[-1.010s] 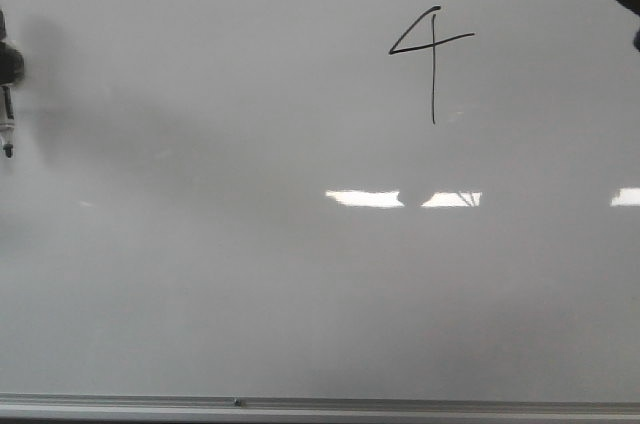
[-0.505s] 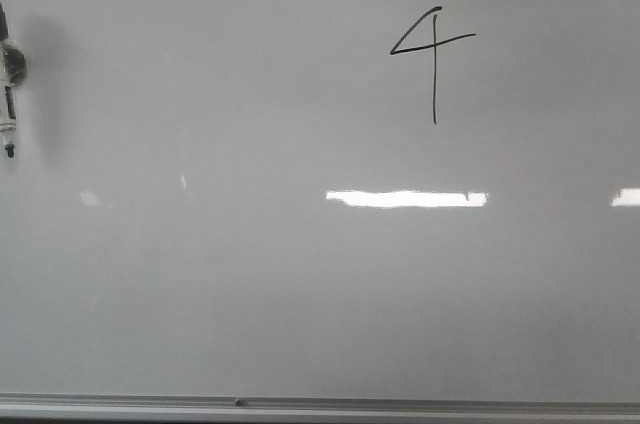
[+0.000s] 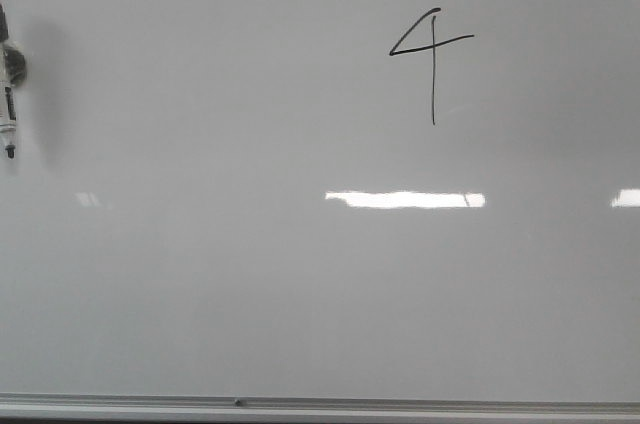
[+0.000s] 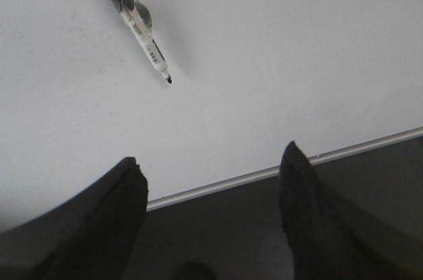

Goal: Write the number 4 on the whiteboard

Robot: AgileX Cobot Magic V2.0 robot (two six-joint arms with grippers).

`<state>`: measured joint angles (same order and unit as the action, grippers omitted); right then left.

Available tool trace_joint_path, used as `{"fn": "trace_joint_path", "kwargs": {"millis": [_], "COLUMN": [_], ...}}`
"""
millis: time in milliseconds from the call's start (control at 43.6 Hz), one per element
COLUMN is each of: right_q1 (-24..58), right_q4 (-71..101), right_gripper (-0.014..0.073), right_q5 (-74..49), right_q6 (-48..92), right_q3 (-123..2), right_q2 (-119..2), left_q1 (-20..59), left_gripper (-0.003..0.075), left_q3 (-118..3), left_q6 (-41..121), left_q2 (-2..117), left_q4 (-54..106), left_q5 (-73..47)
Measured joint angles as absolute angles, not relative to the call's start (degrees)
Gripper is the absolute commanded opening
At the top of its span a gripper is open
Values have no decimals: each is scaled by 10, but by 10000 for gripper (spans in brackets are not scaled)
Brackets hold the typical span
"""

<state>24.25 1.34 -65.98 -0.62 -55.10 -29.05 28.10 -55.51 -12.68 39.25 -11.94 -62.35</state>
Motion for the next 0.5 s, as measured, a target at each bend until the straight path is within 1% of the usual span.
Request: {"fn": "trace_joint_path", "kwargs": {"millis": [69,138,207,252,298,344,436,482,505], "right_q1": [242,242,242,242,242,242,242,242,242], "right_q4": [12,12,12,12,12,12,12,12,12], "right_gripper": [589,570,502,420,304,199,25,-49,-77], "right_q5": [-660,-660,-660,-660,-659,-656,-652,-649,-648], "right_q6": [-6,-6,-6,-6,-6,-6,-6,-6,-6], "right_q3": [-539,-531,-531,-531,-531,-531,-531,-531,-531], "right_q2": [-275,-269,-266,-266,-266,-266,-266,-266,-266], "left_q1": [281,281,281,281,281,281,281,281,281], "left_gripper": [416,382,318,270,188,134,17,-22,-20], "left_q3": [-556,-556,-556,-556,-556,-556,-556,-556,-556], "left_q6": [-127,-127,-127,-127,-127,-127,-127,-127,-127], "left_q2": [382,378,378,378,378,378,378,378,378], "left_q4": [-119,-119,-118,-118,-118,-118,-118,-118,-118], "left_q5": [-639,-644,-645,-645,-645,-645,-645,-645,-645]}}
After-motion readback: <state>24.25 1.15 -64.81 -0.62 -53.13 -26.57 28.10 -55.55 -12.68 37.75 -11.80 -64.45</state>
